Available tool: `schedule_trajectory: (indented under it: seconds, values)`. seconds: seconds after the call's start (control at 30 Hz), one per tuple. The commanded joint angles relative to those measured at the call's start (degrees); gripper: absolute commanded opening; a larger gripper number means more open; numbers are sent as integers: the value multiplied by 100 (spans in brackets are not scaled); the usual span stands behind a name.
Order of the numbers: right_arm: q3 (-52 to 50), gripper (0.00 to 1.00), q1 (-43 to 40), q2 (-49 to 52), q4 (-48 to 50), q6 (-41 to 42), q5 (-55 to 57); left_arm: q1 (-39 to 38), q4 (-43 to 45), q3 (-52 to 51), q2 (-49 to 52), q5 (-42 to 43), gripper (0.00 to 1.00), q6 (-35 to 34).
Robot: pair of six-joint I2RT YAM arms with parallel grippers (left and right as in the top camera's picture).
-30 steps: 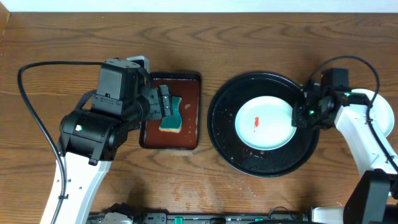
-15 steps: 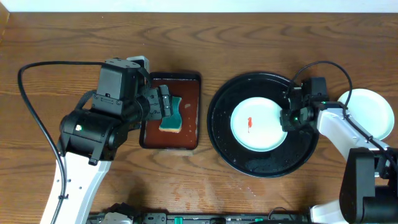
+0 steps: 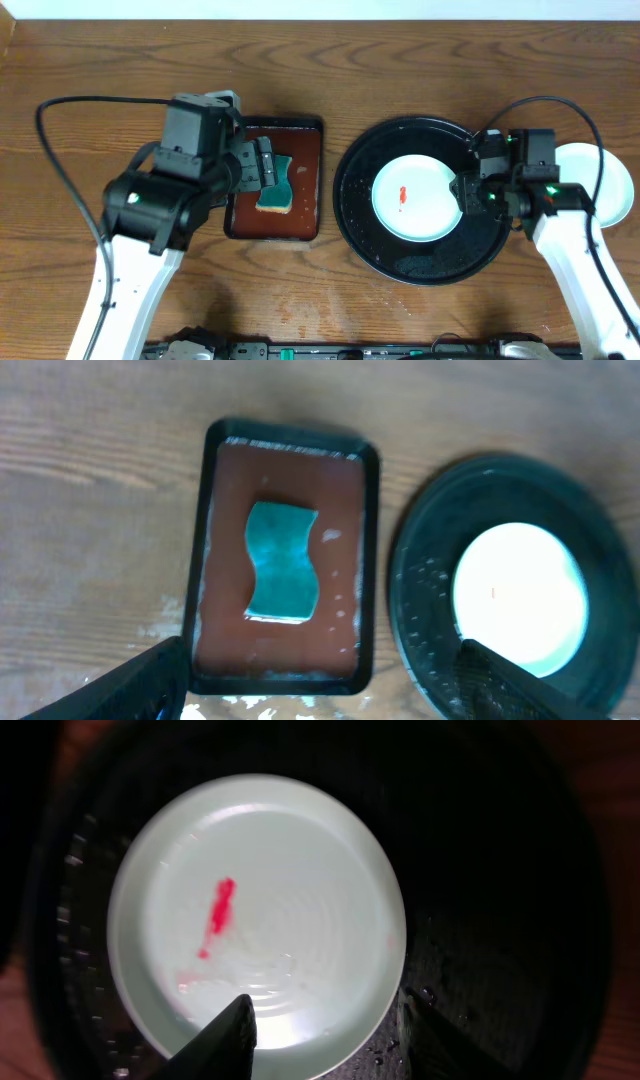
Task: Clean dirty plates on tray and stack at the side
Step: 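Grasp the sponge with left gripper and carry it onto the plate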
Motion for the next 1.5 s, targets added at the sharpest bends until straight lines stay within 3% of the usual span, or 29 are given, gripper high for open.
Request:
schedule_trajectory:
  seconds: [0.0, 0.1, 0.4, 0.57, 0.6, 0.9, 1.03, 1.17, 1.23, 1.3, 1.47]
  values:
    - [83, 43, 83, -420, -11, 243, -166, 22, 28, -485, 605, -144, 84, -190]
    - [83, 41, 83, -509, 9, 402, -168, 20, 352, -800, 1246, -109, 83, -330]
    - [81, 39, 83, -481, -59, 675, -168, 20, 1204, -898, 3477, 636, 51, -92]
    - [81, 39, 83, -481, -116, 675, -168, 20, 1200, -898, 4218, 977, 19, -92]
    - [81, 39, 83, -481, -118, 675, -168, 20, 1200, -898, 4310, 984, 8, -92]
    - [81, 37, 83, -481, -101, 673, -160, 26, 717, -402, 4079, 981, 8, -9]
    - [81, 33, 48, -481, -116, 953, 321, 26, 579, -212, 3762, 933, 43, 85]
    - [81, 34, -146, -474, -96, 1187, 914, 26, 623, -232, 3713, 323, 55, 83]
    - [81, 43, -337, -420, -44, 1187, 929, 26, 796, -341, 3759, -50, 59, 79]
    - [81, 46, -505, -310, -22, 1185, 911, 26, 1126, -535, 3818, -116, 59, 28]
    - [81, 46, -713, 157, 98, 1161, 817, 9, 1495, -745, 4098, -24, 34, -267]
